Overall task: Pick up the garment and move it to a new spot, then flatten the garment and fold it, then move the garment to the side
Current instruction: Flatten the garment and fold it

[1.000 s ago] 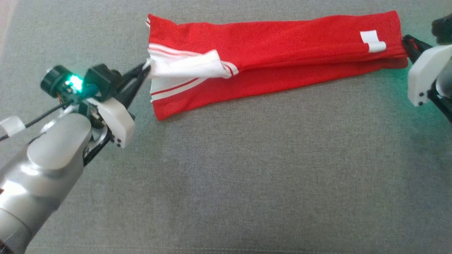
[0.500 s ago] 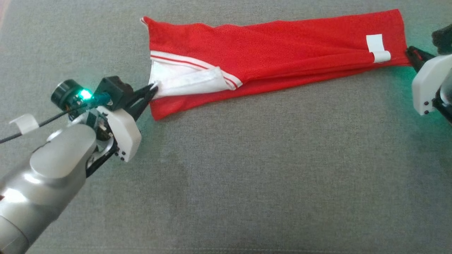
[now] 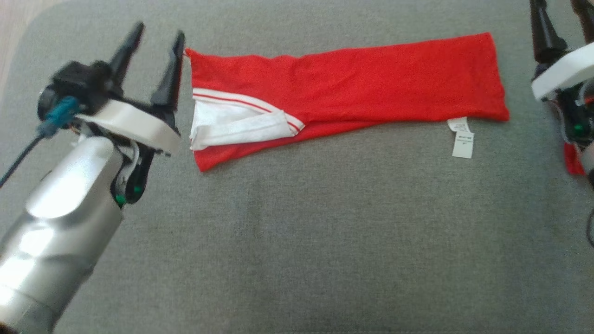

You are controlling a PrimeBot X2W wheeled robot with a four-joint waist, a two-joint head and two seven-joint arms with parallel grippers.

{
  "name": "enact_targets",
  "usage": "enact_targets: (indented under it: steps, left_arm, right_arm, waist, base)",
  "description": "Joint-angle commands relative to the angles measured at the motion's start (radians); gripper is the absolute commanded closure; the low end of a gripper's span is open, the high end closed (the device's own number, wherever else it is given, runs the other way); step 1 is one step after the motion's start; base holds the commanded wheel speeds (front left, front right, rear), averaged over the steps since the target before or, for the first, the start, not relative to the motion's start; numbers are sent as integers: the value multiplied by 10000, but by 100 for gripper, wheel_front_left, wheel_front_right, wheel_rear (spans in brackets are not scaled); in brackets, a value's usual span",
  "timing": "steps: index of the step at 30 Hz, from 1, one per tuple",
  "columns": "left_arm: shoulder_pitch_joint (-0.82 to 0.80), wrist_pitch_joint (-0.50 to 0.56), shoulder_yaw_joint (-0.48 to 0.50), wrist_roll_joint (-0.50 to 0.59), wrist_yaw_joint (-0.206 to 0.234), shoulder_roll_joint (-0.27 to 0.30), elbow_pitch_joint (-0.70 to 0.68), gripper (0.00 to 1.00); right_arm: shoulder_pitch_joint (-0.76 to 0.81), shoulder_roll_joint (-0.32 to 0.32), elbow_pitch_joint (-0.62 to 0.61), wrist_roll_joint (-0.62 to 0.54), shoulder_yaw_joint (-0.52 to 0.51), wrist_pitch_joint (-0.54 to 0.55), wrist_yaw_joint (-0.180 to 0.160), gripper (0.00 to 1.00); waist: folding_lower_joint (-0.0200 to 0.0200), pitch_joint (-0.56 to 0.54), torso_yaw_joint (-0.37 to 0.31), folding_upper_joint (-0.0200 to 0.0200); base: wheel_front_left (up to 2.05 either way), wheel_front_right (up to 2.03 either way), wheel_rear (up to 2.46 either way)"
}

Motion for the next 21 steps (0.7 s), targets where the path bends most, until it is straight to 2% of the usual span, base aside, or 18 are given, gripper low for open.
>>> enact_targets:
  steps: [1,5,9,11,12,16,21]
  left_arm:
    - [133,-100,1407,252,354,196,-983,0]
    - [1658,-105,3746,1284,871,-339,-2776,0]
    - [3501,-106,5413,2187,826,-1351,-3837,0]
    - [4310,-107,5918,2597,657,-1746,-3845,0]
    - [4310,-107,5918,2597,657,-1746,-3845,0]
    - [5522,-107,6597,3493,304,-2416,-3561,0]
    - [6387,-108,7320,4409,-135,-3091,-3346,0]
  right_arm:
    - [379,172,-606,-23,-456,-170,-9,0]
    - [1223,857,-2031,-887,-2420,-184,-9,0]
    - [2849,2056,-3209,-2388,-4183,-186,-9,0]
    - [3727,2763,-3693,-3124,-4856,-187,-9,0]
    - [3727,2763,-3693,-3124,-4856,-187,-9,0]
    - [5378,3943,-4441,-4231,-5679,-187,-9,0]
    - [6518,4420,-4893,-5299,-6066,-188,-9,0]
  waist:
    - [0,-222,-136,-1]
    - [0,-513,-255,-1]
    - [0,-852,-304,-1]
    - [0,-988,-316,-1]
    - [0,-988,-316,-1]
    - [0,-1185,-307,-1]
    - [0,-1173,-345,-1]
  base:
    - [0,0,0]
    - [0,0,0]
    - [0,0,0]
    - [0,0,0]
    - [0,0,0]
    - [0,0,0]
    - [0,0,0]
